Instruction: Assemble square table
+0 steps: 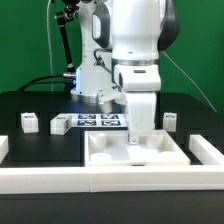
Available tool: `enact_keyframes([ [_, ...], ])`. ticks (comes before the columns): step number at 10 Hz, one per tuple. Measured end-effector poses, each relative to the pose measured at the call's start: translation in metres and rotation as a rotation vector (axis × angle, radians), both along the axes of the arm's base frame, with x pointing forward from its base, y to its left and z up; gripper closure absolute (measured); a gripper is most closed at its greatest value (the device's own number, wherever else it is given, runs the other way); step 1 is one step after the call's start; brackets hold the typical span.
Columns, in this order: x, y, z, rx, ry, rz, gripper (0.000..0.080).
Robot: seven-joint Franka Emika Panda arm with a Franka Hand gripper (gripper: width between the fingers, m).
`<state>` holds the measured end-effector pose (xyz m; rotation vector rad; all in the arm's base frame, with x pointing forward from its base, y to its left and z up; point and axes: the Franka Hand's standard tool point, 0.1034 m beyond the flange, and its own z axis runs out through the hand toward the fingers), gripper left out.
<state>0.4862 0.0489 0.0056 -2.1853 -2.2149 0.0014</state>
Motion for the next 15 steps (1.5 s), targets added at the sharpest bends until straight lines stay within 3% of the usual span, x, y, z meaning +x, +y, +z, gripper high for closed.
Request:
enact_keyframes([
  [4, 0.009, 0.028, 0.000, 0.004, 0.004, -0.014, 0.0742],
  [8, 0.009, 0.029, -0.001, 0.001, 0.009, -0.032, 0.0741],
  [10, 0.009, 0.029, -0.001, 0.001, 0.009, -0.033, 0.0427],
  [11, 0.009, 0.029, 0.000, 0.001, 0.009, -0.033, 0.0427],
  [12, 0.009, 0.029, 0.000, 0.001, 0.007, -0.033, 0.0231],
  [13, 0.009, 0.029, 0.000, 0.001, 0.007, -0.033, 0.0175],
  [15, 0.009, 0.029, 0.000, 0.001, 0.007, -0.033, 0.0154],
])
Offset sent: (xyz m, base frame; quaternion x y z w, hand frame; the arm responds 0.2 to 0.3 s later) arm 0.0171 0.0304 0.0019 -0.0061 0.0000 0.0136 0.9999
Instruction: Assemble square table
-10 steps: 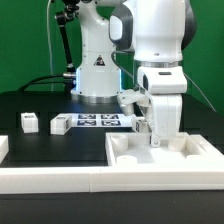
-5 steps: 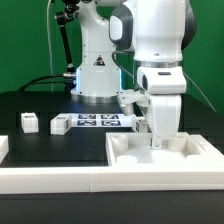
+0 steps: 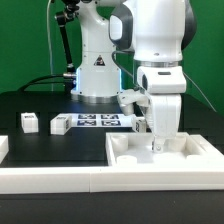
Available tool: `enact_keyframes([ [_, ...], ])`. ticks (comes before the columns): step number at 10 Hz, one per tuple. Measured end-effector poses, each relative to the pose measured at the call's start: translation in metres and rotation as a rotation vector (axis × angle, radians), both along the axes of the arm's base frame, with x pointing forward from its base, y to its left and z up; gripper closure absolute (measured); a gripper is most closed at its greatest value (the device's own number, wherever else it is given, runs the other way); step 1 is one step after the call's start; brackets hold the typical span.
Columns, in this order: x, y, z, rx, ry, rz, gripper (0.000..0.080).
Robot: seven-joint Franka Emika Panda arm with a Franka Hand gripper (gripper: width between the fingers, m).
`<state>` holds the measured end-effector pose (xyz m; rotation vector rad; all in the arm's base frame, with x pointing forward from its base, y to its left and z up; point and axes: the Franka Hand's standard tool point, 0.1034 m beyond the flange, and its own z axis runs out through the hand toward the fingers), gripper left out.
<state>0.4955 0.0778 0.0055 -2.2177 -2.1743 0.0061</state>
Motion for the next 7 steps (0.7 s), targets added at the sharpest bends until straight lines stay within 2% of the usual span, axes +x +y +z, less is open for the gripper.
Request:
enact_keyframes([
  [1, 0.000, 0.000, 0.000, 0.000, 0.000, 0.000, 0.0151],
  [3, 0.000, 0.006, 0.017, -0.008, -0.019, -0.070, 0.0150],
  [6, -0.024, 0.021, 0.044, -0.018, -0.041, -0.165, 0.0150],
  [7, -0.034, 0.026, 0.048, -0.015, -0.049, -0.182, 0.0150],
])
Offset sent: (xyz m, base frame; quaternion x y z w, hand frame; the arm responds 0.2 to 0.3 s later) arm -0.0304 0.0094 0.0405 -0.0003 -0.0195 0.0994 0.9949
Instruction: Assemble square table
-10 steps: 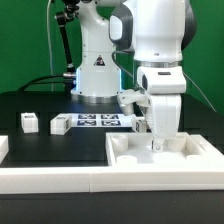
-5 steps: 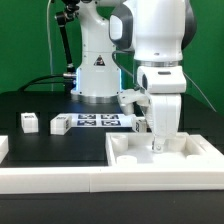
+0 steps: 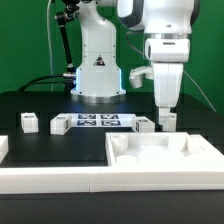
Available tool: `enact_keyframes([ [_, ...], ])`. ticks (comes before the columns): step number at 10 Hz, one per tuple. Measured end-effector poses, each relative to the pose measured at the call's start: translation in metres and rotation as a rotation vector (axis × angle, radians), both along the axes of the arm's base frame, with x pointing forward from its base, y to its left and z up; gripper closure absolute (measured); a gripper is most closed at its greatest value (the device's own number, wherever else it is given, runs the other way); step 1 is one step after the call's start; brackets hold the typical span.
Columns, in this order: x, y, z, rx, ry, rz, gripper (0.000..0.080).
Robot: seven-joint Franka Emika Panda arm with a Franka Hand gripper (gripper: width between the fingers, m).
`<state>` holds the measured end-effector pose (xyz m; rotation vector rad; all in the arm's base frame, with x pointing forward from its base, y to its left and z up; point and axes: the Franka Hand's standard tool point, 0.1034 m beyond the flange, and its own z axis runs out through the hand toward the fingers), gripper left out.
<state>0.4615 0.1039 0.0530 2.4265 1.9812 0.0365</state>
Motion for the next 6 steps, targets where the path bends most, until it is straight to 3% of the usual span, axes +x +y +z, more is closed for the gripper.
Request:
enact_keyframes([
  [3, -0.0033, 0.0017, -0.0027, 0.001, 0.008, -0.032, 0.0150],
  [6, -0.0038, 0.0021, -0.0029, 0.006, 0.011, -0.227, 0.0150],
])
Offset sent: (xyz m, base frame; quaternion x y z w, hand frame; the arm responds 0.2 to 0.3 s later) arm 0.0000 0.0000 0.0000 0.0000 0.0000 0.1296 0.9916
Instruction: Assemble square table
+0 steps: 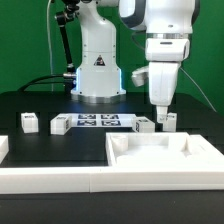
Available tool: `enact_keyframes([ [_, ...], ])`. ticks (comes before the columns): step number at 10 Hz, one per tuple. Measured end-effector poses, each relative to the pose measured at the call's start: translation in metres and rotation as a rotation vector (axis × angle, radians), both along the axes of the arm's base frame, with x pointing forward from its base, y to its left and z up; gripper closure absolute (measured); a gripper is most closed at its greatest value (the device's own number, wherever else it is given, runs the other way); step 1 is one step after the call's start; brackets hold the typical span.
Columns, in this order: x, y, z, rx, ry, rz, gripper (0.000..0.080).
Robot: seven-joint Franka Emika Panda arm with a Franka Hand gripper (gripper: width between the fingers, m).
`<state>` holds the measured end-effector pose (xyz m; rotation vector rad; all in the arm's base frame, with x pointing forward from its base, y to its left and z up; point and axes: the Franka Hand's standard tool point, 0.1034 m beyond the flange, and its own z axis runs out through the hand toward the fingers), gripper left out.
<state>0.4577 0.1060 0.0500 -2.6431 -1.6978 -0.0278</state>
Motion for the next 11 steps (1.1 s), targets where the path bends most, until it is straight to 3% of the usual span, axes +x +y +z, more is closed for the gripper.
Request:
enact_keyframes([
  [4, -0.019, 0.012, -0.003, 0.019, 0.008, -0.421, 0.0150],
  [11, -0.022, 0.014, -0.004, 0.062, 0.055, -0.966, 0.0150],
])
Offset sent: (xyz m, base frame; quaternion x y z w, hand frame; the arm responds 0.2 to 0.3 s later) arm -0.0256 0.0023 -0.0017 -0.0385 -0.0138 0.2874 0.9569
